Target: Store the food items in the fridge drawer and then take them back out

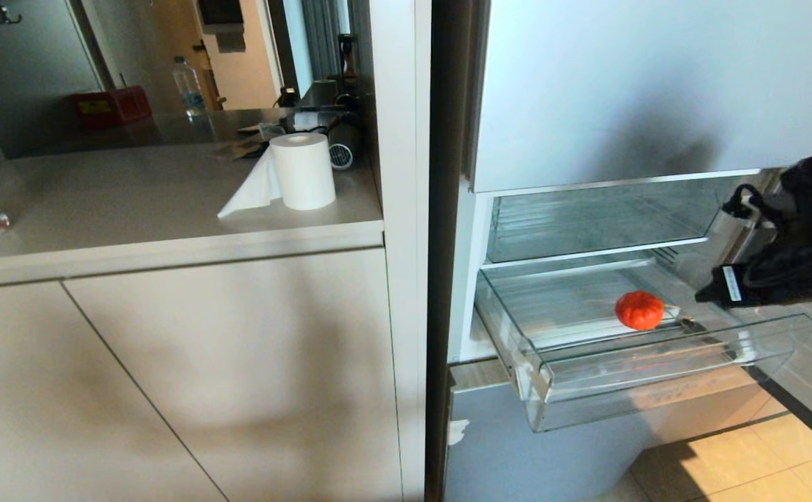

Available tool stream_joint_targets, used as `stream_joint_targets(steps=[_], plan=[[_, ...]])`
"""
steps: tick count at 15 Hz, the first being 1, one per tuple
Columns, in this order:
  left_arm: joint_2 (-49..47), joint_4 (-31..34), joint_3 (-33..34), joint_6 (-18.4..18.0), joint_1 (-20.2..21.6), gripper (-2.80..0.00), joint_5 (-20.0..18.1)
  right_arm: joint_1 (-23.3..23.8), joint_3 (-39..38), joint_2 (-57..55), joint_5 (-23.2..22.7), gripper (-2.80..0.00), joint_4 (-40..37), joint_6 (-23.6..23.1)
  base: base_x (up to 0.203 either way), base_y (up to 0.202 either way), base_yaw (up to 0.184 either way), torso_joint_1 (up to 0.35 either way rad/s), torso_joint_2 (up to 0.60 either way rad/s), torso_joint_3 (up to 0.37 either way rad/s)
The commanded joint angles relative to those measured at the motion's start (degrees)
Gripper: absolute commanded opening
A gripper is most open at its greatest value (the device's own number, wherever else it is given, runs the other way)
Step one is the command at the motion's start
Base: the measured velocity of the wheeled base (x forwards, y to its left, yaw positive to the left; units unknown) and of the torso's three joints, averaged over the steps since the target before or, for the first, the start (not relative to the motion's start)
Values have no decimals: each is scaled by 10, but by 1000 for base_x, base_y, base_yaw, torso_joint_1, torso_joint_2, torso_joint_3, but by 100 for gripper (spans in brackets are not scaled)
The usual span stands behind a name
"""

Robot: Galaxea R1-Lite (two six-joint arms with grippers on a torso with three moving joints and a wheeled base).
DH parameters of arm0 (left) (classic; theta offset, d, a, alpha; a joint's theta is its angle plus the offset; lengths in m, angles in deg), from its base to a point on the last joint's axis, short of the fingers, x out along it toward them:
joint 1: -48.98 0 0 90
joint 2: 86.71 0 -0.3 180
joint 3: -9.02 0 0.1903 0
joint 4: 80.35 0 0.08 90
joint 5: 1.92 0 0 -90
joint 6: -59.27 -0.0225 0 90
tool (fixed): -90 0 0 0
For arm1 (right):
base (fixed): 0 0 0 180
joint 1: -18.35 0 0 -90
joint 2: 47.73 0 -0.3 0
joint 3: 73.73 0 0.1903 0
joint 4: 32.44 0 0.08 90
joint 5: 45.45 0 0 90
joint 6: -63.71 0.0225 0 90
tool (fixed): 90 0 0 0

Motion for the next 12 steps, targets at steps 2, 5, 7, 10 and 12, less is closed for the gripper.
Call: stream_joint_targets(steps=[2, 5, 7, 10, 12], plan=[[0, 0, 0, 0, 0, -280, 0, -2, 76, -113, 1, 0, -21, -1, 0, 0, 0, 0, 0, 0], [0, 0, 0, 0, 0, -280, 1, -2, 151, -172, 4, 0, -64, 0, 0, 0, 0, 0, 0, 0], [0, 0, 0, 0, 0, -280, 0, -2, 189, -207, 5, 0, -75, 1, 0, 0, 0, 0, 0, 0], [0, 0, 0, 0, 0, -280, 0, -2, 235, -256, 4, 0, -84, 2, 0, 0, 0, 0, 0, 0], [0, 0, 0, 0, 0, -280, 1, -2, 267, -288, 4, 0, -91, 4, 0, 0, 0, 0, 0, 0]])
